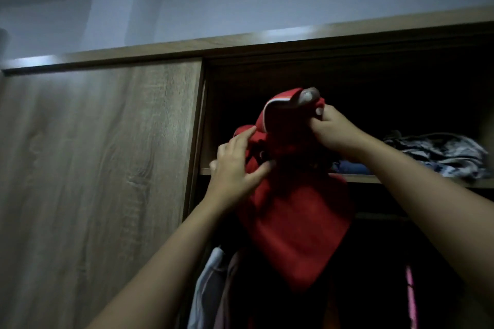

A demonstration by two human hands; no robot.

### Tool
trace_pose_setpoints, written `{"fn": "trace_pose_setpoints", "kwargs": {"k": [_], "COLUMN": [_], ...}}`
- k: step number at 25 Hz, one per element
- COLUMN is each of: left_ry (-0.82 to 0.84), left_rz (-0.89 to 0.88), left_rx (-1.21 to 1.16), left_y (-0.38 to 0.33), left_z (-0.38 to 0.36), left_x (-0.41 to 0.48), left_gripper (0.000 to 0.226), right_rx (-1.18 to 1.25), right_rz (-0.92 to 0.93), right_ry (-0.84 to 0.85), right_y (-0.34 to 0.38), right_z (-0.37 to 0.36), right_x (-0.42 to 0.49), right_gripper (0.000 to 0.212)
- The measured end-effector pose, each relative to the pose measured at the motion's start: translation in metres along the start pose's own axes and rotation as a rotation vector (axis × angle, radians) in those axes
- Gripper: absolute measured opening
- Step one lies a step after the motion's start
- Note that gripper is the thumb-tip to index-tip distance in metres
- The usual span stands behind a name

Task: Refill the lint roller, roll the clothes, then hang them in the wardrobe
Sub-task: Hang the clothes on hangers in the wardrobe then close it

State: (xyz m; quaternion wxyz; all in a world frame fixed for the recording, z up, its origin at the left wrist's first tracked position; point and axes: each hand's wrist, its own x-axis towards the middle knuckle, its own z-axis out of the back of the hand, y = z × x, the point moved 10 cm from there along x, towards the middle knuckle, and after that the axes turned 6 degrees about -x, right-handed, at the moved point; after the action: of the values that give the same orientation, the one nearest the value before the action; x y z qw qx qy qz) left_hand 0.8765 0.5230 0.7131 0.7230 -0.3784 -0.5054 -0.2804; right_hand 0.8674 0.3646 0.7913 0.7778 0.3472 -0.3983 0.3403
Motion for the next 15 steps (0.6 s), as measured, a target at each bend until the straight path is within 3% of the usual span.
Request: {"fn": "trace_pose_setpoints", "kwargs": {"k": [4, 7, 9, 12, 15], "left_ry": [-0.150, 0.002, 0.040, -0.024, 0.122], "left_rz": [-0.188, -0.192, -0.217, -0.119, 0.075], "left_rx": [-0.309, -0.468, -0.392, -0.242, -0.417], "left_y": [-0.074, -0.122, -0.142, -0.144, -0.134], "left_z": [0.036, 0.039, 0.038, 0.043, 0.034], "left_x": [-0.005, 0.000, -0.003, -0.015, -0.031], "left_gripper": [0.060, 0.058, 0.042, 0.019, 0.024], "right_rx": [0.120, 0.101, 0.076, 0.103, 0.166], "right_rz": [-0.052, -0.084, -0.139, -0.224, -0.291], "right_ry": [-0.063, -0.029, 0.055, 0.085, 0.121], "right_y": [0.049, 0.073, 0.069, 0.055, 0.046], "right_z": [0.049, 0.058, 0.044, 0.037, 0.035], "right_x": [-0.032, -0.053, -0.074, -0.112, -0.145], "right_gripper": [0.021, 0.025, 0.024, 0.020, 0.015]}}
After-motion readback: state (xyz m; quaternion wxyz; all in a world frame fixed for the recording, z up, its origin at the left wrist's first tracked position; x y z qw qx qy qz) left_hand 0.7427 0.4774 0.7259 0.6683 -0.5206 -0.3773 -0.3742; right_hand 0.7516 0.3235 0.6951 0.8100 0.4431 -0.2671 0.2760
